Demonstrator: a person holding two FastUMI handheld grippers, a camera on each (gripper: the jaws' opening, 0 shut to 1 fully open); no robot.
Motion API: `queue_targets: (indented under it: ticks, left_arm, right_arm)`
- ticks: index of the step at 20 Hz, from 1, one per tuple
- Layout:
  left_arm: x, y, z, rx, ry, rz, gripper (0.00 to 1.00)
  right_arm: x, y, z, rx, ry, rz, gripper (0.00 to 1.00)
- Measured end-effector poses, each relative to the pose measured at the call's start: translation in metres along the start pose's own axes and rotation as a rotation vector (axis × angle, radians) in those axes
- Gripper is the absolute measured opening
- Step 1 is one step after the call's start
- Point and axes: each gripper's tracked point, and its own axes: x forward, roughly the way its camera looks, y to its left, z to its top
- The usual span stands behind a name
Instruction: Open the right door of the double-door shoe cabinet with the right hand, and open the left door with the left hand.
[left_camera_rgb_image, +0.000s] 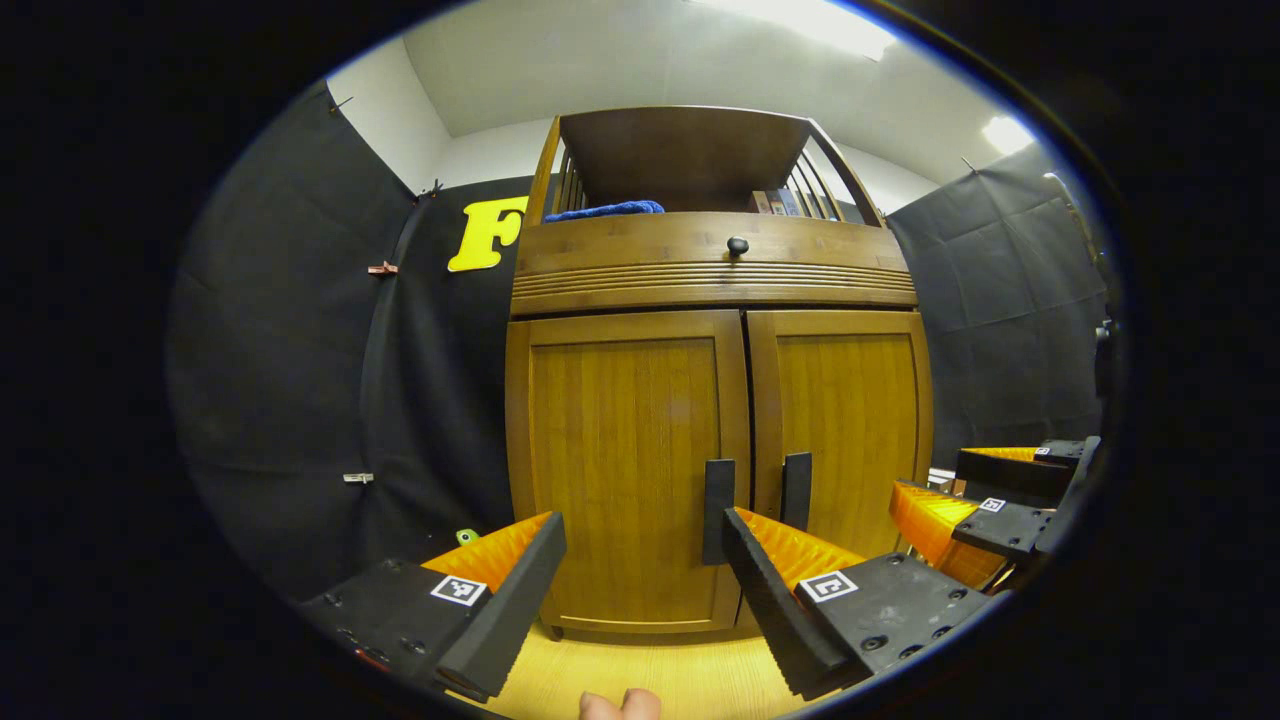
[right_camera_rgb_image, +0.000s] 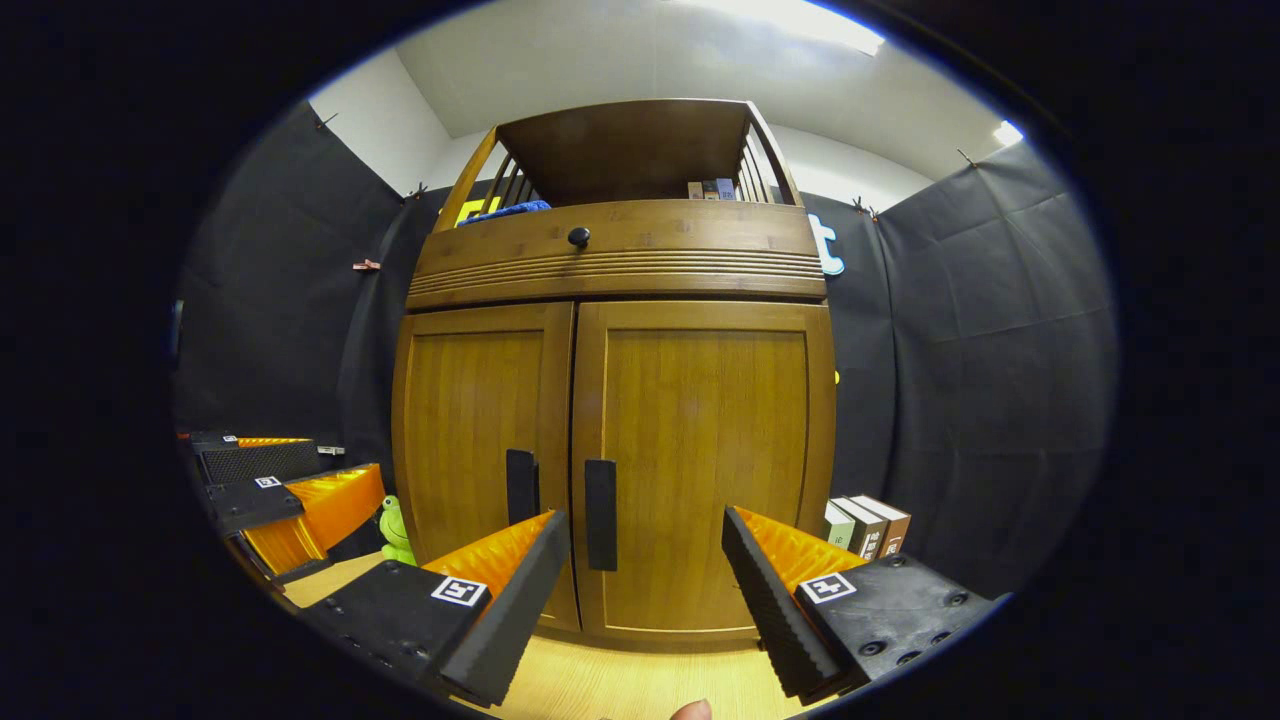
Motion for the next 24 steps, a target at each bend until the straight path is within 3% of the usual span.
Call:
queue_targets:
  ticks: [7,14,21,22,24]
  left_arm:
    - [0.001,-0.002,-0.004,0.025,0.004,0.004,0.98]
    - [-0.031,-0.01,-0.024,0.03,-0.009,0.001,0.99]
    - [-0.04,-0.01,-0.041,0.031,0.012,-0.009,0.98]
    - [-0.039,-0.009,-0.045,0.032,0.016,-0.006,0.98]
    - [-0.038,-0.007,-0.049,0.017,0.026,-0.004,0.98]
  right_arm:
    - [0.015,0.015,-0.006,0.01,0.005,0.046,0.97]
    - [0.075,0.038,-0.042,0.009,0.062,0.074,0.97]
    - [0.129,0.044,-0.062,0.01,0.075,0.05,0.97]
    - [0.136,0.046,-0.062,0.001,0.073,0.048,0.88]
    - [0.147,0.05,-0.066,0.006,0.079,0.045,0.83]
